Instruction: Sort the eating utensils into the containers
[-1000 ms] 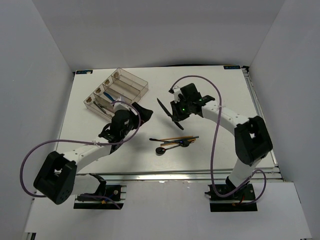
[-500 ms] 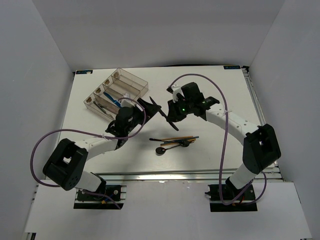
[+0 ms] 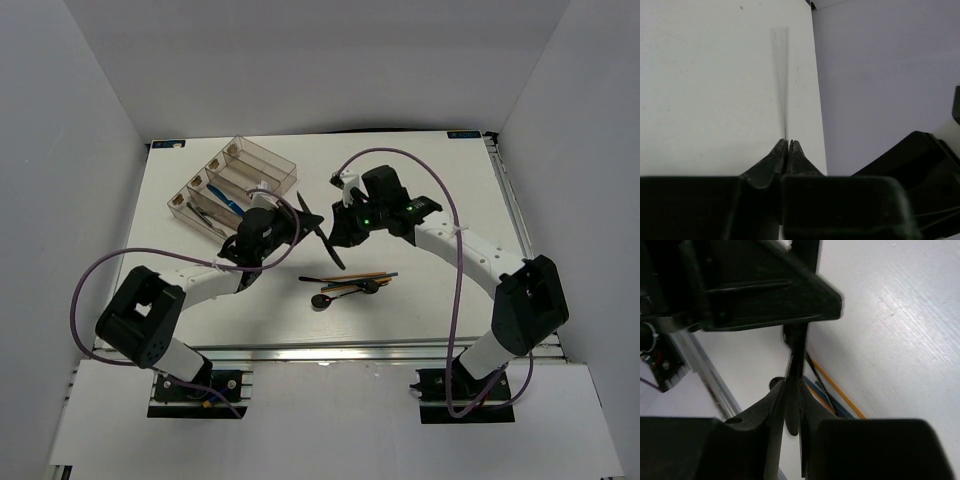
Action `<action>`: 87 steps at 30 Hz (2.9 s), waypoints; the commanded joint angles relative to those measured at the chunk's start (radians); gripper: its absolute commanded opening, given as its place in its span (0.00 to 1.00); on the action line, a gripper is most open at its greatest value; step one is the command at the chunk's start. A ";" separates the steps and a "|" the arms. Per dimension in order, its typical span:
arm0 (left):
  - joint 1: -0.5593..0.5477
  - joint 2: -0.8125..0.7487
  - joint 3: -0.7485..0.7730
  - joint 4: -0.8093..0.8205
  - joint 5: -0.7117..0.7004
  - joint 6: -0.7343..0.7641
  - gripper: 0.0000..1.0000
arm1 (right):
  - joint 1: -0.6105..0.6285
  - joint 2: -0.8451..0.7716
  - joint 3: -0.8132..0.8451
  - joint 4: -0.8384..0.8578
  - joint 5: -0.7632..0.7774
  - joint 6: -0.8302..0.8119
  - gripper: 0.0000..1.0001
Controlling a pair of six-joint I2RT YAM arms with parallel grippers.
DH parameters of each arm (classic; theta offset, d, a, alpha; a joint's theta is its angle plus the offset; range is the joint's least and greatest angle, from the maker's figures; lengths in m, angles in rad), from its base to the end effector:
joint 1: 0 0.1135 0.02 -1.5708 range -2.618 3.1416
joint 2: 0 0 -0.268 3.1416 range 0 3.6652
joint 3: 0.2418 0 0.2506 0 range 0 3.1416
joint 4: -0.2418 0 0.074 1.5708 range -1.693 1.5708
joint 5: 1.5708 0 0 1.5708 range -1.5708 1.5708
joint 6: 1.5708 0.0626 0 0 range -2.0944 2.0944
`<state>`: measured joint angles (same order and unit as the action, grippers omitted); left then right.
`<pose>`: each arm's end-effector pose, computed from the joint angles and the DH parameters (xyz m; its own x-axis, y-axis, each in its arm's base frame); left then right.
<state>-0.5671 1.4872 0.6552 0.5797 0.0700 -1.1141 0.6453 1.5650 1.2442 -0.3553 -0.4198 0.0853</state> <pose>0.2827 -0.1852 0.2070 -0.6251 -0.6634 -0.4114 0.0725 0.4754 -0.8768 0.2807 0.2433 0.2796 -0.5665 -0.3291 -0.7555 -0.7577 0.5685 0.3206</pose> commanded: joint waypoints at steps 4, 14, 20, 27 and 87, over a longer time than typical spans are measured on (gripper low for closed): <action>-0.005 0.036 0.119 -0.003 0.063 0.030 0.00 | 0.011 -0.063 -0.045 0.117 -0.083 0.030 0.00; 0.231 -0.033 0.320 -0.631 -0.168 0.164 0.00 | -0.045 -0.197 -0.095 0.070 0.188 0.090 0.89; 0.484 0.100 0.582 -0.825 -0.154 0.287 0.00 | -0.075 -0.287 -0.152 0.019 0.216 0.070 0.89; 0.564 0.306 0.796 -0.920 -0.199 0.339 0.00 | -0.081 -0.368 -0.241 0.026 0.182 0.086 0.89; 0.538 -0.591 0.058 -0.945 0.002 0.746 0.98 | 0.232 0.159 -0.068 -0.188 0.515 -0.312 0.41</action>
<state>-0.0219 0.8978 0.7002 -0.3832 0.0441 -0.3809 0.8753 1.7039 1.1324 -0.5560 0.0788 -0.1917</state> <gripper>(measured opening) 0.981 0.414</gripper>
